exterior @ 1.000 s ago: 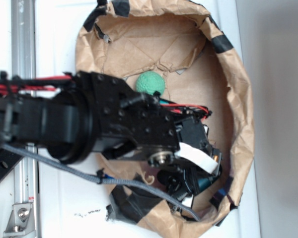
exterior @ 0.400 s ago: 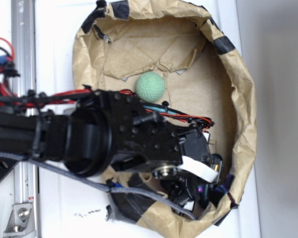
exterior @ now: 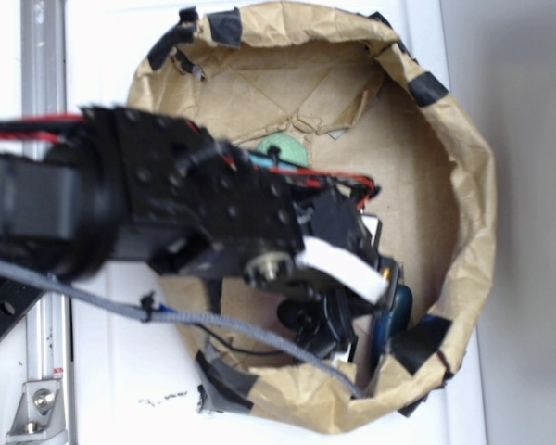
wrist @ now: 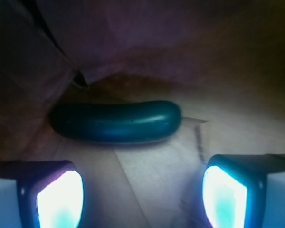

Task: Grab the plastic pickle.

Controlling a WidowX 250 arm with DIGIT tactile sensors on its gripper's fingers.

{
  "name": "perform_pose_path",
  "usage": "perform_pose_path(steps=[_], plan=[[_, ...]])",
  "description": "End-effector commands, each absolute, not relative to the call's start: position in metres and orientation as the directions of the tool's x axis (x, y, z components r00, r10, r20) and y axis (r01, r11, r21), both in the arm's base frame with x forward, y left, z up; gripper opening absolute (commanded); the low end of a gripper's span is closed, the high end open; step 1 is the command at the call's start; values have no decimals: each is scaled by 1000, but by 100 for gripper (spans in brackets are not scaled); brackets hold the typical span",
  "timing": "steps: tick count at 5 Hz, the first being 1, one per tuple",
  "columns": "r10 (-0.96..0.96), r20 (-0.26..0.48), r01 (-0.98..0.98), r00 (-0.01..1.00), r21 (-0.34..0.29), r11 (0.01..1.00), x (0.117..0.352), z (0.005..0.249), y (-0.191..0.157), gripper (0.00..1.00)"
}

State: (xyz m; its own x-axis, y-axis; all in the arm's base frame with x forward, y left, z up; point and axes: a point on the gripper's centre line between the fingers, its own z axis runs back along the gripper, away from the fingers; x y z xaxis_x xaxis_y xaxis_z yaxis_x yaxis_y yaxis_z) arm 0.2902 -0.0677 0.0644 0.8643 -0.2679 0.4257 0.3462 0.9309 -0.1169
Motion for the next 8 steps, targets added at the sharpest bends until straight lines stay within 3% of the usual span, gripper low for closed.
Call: perform_pose_path(steps=[1, 2, 3, 4, 5, 7, 8], plan=[[74, 446, 28, 892, -218, 976, 304, 78, -56, 100], [154, 288, -100, 945, -193, 976, 301, 72, -56, 100], [310, 212, -247, 927, -278, 928, 299, 71, -55, 100], [319, 216, -251, 923, -292, 923, 301, 66, -66, 100], [299, 285, -195, 911, -341, 919, 296, 76, -83, 100], [329, 304, -200, 894, -387, 900, 311, 75, -91, 100], [330, 287, -211, 899, -377, 902, 318, 63, -99, 100]])
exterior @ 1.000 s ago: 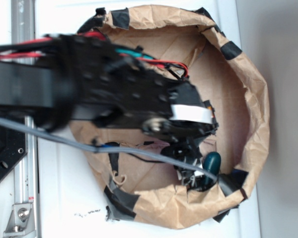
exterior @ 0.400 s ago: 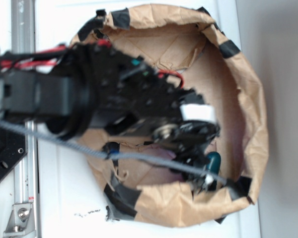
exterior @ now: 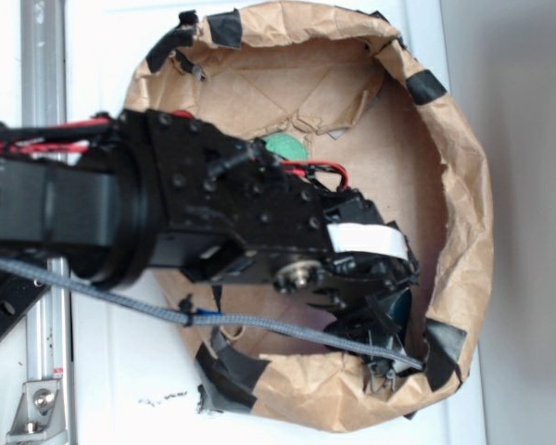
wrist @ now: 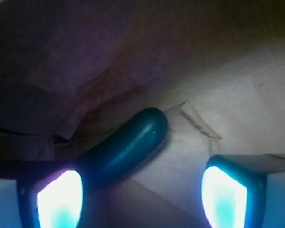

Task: Grab the plastic pickle.

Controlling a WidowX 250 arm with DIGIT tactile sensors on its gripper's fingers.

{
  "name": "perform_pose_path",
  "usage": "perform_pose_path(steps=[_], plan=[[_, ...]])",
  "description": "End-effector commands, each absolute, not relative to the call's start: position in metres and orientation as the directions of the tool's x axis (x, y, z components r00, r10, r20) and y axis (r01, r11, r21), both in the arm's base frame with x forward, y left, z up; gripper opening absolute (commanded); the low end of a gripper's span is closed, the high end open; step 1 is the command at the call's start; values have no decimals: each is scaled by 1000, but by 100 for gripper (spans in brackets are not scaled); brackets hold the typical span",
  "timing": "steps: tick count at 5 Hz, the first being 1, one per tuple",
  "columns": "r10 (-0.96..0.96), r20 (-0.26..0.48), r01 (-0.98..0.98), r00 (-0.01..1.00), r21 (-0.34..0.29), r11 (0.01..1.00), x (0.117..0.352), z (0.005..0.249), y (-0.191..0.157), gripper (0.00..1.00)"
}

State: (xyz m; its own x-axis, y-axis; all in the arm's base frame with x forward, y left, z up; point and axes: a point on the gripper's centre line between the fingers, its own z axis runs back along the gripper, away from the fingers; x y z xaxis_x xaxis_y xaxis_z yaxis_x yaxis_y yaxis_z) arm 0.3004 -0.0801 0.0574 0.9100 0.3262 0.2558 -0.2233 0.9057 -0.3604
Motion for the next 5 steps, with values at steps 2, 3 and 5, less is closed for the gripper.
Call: perform_pose_path(steps=[2, 3, 5], plan=[[300, 255, -215, 919, -313, 925, 322, 37, -101, 100], [273, 219, -201, 937, -303, 932, 314, 29, -100, 100], [196, 206, -135, 959, -276, 952, 290, 32, -98, 0]])
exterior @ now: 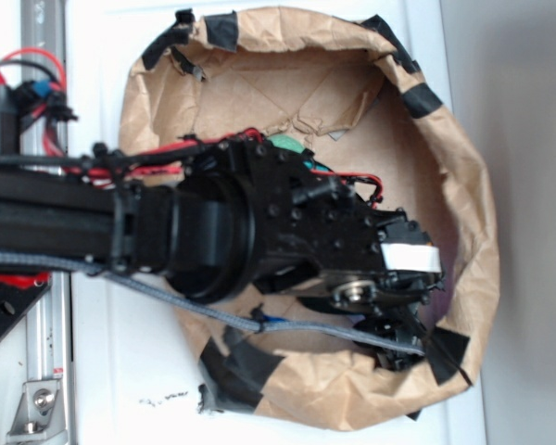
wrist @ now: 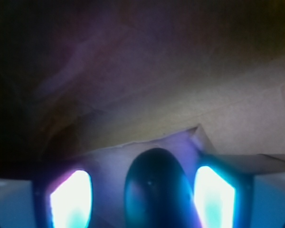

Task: Grab the plastic pickle.

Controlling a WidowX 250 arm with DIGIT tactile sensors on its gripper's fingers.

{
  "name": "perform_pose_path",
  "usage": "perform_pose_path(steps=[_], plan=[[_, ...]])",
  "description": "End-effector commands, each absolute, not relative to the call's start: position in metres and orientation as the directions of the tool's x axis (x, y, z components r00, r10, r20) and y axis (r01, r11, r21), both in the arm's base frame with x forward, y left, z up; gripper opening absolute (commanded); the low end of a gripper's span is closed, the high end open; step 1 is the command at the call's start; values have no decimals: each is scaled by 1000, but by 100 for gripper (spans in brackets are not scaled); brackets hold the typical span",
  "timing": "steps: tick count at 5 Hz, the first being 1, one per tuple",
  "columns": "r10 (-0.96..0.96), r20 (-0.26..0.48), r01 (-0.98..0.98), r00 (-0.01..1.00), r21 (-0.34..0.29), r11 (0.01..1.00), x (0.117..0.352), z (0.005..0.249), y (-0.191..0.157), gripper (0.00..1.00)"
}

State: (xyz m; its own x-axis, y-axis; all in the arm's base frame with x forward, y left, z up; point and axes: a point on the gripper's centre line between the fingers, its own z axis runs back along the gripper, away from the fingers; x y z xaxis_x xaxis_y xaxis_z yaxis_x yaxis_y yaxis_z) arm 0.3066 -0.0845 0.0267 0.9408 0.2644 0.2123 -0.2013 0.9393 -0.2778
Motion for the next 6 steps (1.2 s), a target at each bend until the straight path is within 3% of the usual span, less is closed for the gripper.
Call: perform_pose_path(steps=[1, 2, 3, 4, 5, 6], plan=[[136, 95, -106, 986, -273, 956, 292, 41, -90, 0], [84, 30, -74, 996, -256, 964, 290, 55, -82, 0], [154, -3, -152, 988, -176, 972, 274, 102, -55, 0], [160, 146, -148, 976, -91, 985, 258, 138, -21, 0], [115, 209, -86, 971, -143, 986, 253, 160, -6, 0], [121, 205, -96, 971, -128, 987, 265, 163, -4, 0]])
